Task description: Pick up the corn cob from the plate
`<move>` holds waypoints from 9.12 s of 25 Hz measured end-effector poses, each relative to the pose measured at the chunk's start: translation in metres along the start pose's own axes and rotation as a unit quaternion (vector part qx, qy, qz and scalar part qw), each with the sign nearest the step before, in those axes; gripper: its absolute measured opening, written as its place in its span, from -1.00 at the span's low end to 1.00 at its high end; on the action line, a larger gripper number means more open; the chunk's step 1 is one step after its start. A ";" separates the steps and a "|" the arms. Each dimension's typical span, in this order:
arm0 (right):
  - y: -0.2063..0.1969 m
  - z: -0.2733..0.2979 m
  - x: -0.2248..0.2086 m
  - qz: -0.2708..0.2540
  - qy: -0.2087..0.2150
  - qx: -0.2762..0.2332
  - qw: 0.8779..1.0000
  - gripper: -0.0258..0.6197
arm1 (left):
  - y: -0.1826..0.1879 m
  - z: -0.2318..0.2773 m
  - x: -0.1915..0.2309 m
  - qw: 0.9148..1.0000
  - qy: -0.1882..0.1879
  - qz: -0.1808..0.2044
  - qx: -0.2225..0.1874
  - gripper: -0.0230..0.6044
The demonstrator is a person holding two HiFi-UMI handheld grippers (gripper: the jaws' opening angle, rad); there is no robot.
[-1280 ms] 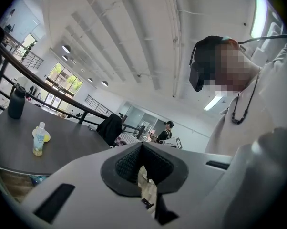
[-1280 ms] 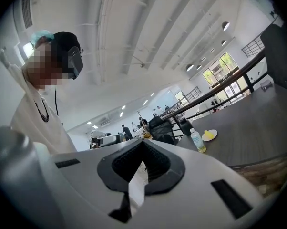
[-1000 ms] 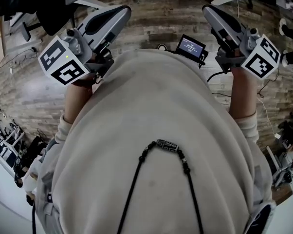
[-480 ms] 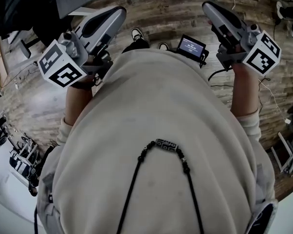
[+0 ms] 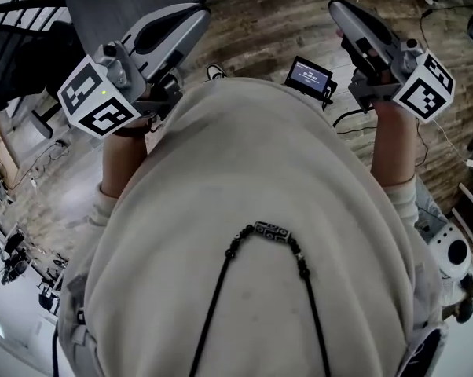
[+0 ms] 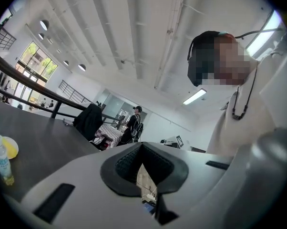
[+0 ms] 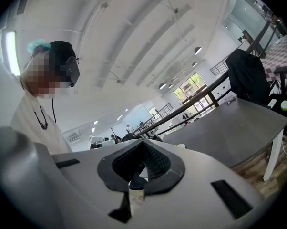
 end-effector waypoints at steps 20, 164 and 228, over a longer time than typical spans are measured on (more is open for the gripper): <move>-0.015 0.125 0.023 -0.031 -0.017 0.016 0.999 -0.87 | 0.036 -0.086 0.093 0.999 -0.022 -0.009 -0.026 -0.92; -0.146 0.237 -0.319 -0.198 -0.347 0.535 0.744 -0.10 | -0.040 -0.179 0.126 0.954 0.066 -0.181 -0.229 -0.92; -0.077 0.043 -0.120 -0.094 -0.432 0.197 0.875 -0.11 | 0.040 -0.098 0.125 0.976 -0.200 -0.067 -0.051 -0.92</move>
Point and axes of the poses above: the fingertips, and each gripper's own axes: z forward along the fingers, x to its left, y out of its top, the point moved 5 cm from there along -z, backward along the fingers, and after that the axes turned 8 degrees about -x, right-handed, at the moved point
